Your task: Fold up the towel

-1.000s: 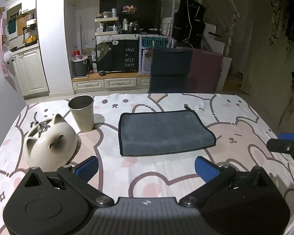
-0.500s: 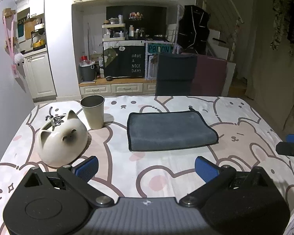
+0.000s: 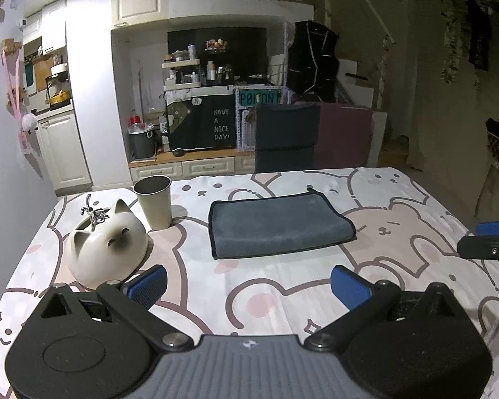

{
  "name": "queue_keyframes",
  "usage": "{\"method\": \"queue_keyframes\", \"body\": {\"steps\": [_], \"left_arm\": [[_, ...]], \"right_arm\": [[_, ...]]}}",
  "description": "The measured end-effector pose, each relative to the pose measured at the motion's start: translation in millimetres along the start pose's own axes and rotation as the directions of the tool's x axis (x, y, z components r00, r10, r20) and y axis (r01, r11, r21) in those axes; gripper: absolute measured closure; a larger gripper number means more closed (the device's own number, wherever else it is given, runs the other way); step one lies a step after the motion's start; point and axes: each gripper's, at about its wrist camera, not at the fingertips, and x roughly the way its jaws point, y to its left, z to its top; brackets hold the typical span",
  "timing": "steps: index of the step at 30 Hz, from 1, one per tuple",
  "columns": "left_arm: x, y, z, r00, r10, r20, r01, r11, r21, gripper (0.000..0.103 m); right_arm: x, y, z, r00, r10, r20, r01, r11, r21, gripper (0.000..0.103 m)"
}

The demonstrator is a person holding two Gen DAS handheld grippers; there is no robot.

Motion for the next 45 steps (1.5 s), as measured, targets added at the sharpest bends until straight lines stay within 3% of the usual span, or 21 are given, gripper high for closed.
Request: {"method": "queue_keyframes", "body": {"steps": [20, 27, 45], "left_arm": [[-2.5, -15.3, -32.5, 0.999, -0.040, -0.027, 0.041, 0.999, 0.031, 0.000], [-1.1, -15.7, -37.6, 0.998, -0.042, -0.035, 0.044, 0.998, 0.038, 0.000], [-1.3, -11.5, -40.2, 0.998, -0.040, -0.040, 0.041, 0.999, 0.029, 0.000]], "right_arm": [[-15.6, 14.4, -31.6, 0.998, -0.055, 0.009, 0.055, 0.992, -0.111, 0.000], [-15.0, 10.5, -36.4, 0.998, -0.063, -0.003, 0.063, 0.996, -0.064, 0.000], [-15.4, 14.4, -39.7, 0.998, -0.066, 0.013, 0.067, 0.995, -0.079, 0.000]]}}
